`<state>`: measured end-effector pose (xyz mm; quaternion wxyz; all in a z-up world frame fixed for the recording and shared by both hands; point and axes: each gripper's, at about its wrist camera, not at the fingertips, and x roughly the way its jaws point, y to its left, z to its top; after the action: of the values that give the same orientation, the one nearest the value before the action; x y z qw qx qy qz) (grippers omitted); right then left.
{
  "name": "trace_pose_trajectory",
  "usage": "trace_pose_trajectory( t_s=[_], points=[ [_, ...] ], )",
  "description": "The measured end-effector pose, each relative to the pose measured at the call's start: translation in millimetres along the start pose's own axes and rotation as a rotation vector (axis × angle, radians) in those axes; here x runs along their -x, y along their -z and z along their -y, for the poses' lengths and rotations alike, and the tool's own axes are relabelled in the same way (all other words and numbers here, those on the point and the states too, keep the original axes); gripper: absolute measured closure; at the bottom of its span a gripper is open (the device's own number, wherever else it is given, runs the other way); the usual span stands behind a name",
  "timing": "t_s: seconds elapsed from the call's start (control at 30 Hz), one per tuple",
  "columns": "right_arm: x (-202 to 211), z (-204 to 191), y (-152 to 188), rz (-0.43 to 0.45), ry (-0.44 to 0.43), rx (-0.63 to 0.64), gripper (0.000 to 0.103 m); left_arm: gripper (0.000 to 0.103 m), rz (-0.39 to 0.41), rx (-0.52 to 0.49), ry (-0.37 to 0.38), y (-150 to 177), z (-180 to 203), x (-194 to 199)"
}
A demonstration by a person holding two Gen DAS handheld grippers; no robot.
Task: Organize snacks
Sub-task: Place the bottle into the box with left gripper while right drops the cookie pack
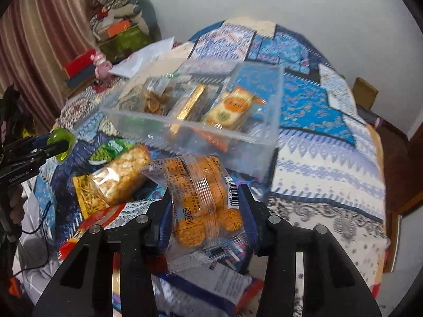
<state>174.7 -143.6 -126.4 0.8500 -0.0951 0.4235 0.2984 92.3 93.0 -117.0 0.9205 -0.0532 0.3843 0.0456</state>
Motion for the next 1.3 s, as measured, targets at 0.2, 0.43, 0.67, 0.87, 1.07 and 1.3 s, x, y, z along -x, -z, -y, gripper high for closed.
trace_pose_trajectory(
  t_s=[0.2, 0.43, 0.67, 0.87, 1.07, 1.3],
  points=[
    [29.3, 6.2, -5.5, 0.083, 0.012, -0.036, 0.061, 0.057, 0.053, -0.001, 0.04, -23.9, 12.2, 8.2],
    [39.8, 13.3, -23.6, 0.164, 0.004, -0.088, 0.061, 0.057, 0.087, -0.006, 0.088, -53.2, 27.3, 2.4],
    [20.7, 10.0, -47.5, 0.19, -0.028, -0.102, 0.061, 0.057, 0.091, -0.038, 0.107, -75.3, 40.7, -20.1],
    [-14.4, 5.2, -67.7, 0.152, -0.038, -0.096, 0.061, 0.057, 0.051, -0.047, 0.108, -86.0, 44.5, -54.4],
    [-38.4, 4.1, -78.7, 0.113, -0.042, -0.08, 0.061, 0.057, 0.004, -0.034, 0.109, -89.4, 41.7, -85.7],
    [-55.6, 4.7, -79.8, 0.062, -0.074, -0.11, 0.046, 0.055, -0.004, -0.026, 0.092, -85.8, 43.1, -94.3]
  ],
)
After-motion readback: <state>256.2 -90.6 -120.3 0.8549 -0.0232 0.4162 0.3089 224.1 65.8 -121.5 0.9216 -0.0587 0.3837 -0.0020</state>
